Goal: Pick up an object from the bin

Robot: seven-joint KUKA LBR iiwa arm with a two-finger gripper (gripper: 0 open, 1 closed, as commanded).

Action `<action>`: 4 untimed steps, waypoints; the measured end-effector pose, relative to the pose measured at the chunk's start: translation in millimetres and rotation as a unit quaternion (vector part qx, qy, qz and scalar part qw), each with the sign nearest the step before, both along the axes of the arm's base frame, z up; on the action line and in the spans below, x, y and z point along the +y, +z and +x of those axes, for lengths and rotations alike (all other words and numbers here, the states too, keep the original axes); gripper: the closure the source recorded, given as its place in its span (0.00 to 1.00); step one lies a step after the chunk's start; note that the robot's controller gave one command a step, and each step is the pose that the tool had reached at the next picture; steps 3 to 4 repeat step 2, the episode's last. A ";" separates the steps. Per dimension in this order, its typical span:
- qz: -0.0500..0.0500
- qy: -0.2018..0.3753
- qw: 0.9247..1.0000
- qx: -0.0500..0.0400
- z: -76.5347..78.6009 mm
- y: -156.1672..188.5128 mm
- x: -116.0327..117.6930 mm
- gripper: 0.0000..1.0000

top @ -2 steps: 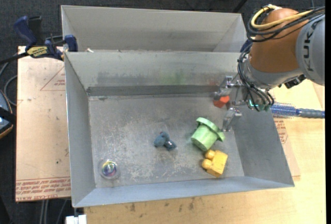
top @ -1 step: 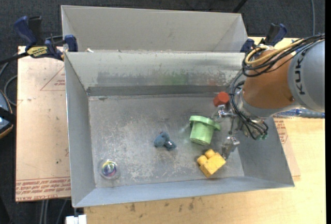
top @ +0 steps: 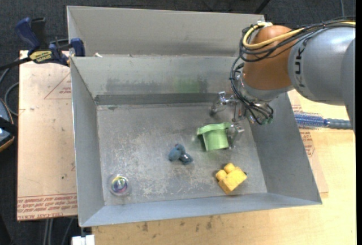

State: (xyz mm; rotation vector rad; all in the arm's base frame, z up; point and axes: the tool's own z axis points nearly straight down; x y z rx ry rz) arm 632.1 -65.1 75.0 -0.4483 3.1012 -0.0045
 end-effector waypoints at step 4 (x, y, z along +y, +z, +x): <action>0.001 -0.010 1.000 -0.002 9.8 135.7 3.8 1.00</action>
Offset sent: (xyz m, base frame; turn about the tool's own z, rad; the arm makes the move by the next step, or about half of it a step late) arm 0.0000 0.0000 0.0000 0.0000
